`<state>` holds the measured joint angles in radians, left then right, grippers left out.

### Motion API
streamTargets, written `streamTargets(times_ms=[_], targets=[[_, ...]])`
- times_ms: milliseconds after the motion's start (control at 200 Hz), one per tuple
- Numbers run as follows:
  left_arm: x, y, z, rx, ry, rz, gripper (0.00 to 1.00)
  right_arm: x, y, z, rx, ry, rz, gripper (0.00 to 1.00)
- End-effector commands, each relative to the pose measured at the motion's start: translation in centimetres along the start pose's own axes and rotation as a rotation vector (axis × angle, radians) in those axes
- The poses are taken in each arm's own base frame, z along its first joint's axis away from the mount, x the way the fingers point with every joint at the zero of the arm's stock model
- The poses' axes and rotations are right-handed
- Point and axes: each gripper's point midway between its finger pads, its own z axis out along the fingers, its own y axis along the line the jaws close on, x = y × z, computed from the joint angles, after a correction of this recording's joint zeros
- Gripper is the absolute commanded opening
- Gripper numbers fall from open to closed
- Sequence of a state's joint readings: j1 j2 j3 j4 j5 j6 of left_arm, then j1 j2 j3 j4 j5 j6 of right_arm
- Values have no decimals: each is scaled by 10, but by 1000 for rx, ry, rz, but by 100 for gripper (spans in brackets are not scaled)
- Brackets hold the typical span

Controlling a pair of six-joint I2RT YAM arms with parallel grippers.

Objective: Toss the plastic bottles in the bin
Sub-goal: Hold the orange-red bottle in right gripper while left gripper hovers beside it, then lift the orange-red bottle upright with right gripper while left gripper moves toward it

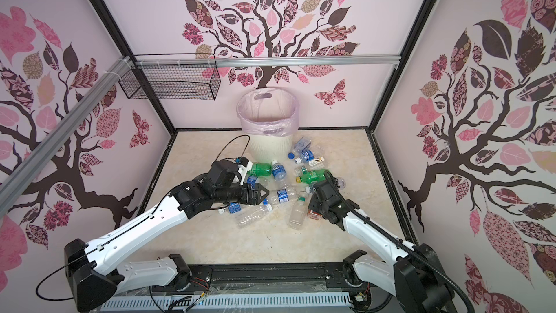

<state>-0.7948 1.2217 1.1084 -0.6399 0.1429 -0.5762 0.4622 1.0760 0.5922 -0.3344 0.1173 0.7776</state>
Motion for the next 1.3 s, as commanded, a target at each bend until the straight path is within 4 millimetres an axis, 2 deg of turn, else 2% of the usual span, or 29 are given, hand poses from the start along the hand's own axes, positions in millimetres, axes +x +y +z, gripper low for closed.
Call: streamTargets(times_ms=[0,145,320,495,650,805,920,1050,1295], targets=[[0,-3,-6,16,-10,21,97,-27,34,-30,-108,-37,0,52],[-10,-10,-15,50,-78,2,97,-58,85,-59,-266,-65,27,52],[-40,-25,-34,123,-237,-50,97,-91,153,-92,-516,-61,121,52],[-65,-36,-44,168,-350,-72,97,-99,195,-106,-688,1,171,52],[-75,-45,-37,195,-355,-58,97,-102,213,-120,-779,19,176,52],[-77,-51,-25,214,-331,-45,97,-103,222,-132,-840,38,184,53],[-80,-56,-24,234,-330,-33,97,-106,226,-138,-863,33,186,53],[-84,-64,-29,267,-346,-21,97,-107,228,-137,-872,33,192,53],[-85,-66,-23,292,-346,-58,97,-103,232,-129,-879,42,219,53]])
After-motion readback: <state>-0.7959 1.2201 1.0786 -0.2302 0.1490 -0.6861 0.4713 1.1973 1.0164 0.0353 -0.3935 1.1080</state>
